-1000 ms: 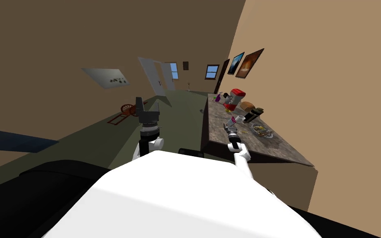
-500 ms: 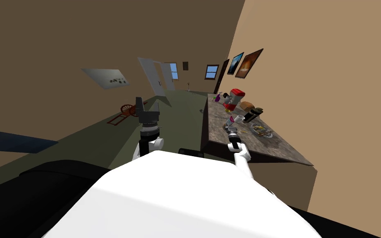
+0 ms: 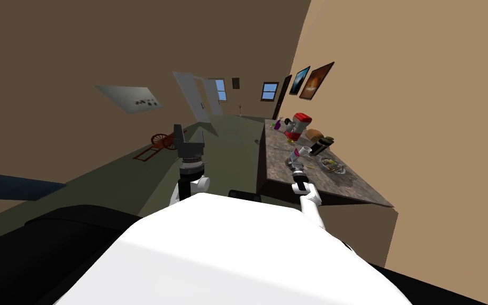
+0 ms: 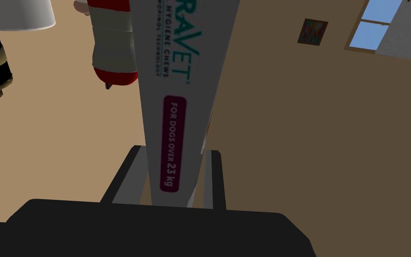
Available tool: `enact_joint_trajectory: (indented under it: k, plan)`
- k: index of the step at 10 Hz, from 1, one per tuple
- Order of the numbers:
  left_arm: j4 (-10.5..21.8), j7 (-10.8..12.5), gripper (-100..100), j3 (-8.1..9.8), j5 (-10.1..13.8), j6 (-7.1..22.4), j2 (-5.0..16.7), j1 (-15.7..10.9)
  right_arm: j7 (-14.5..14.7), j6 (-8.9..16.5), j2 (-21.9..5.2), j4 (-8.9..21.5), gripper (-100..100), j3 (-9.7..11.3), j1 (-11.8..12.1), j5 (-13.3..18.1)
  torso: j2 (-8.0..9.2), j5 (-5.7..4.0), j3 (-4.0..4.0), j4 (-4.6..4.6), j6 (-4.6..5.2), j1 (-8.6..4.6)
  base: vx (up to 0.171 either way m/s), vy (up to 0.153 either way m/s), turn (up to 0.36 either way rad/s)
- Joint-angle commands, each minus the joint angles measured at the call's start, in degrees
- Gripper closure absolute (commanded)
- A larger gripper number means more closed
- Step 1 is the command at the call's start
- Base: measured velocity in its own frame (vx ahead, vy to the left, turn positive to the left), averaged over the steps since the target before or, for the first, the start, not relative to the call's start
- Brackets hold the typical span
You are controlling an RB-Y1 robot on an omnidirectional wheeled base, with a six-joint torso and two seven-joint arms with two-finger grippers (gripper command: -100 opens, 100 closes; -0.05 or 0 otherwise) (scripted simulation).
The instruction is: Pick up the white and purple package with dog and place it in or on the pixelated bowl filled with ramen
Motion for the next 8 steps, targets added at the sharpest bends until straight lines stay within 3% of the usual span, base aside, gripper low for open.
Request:
enact_joint_trajectory:
  k: [1, 4, 8]
  plan:
    - [0.0, 0.0, 0, 0.0, 0.0, 0.0, 0.0, 0.0, -1.2, 1.0, -0.1, 0.2, 100, 0.3, -0.1, 1.3, 0.0, 0.0, 0.0, 0.0, 0.0, 0.0, -0.21, -0.045, 0.069]
    - [0.0, 0.0, 0, 0.0, 0.0, 0.0, 0.0, 0.0, -4.1, 3.3, -1.0, 0.1, 100, 1.0, -0.7, 4.2, 0.57, -0.36, 0.12, -0.32, 0.28, -0.34, -0.183, -0.056, 0.066]
    - [0.0, 0.0, 0, 0.01, 0.0, 0.0, 0.0, 0.0, -9.5, 7.7, -3.5, -0.3, 100, 2.4, -2.1, 9.3, 0.42, -0.45, 0.0, -0.42, 0.34, -0.74, -0.168, -0.113, 0.106]
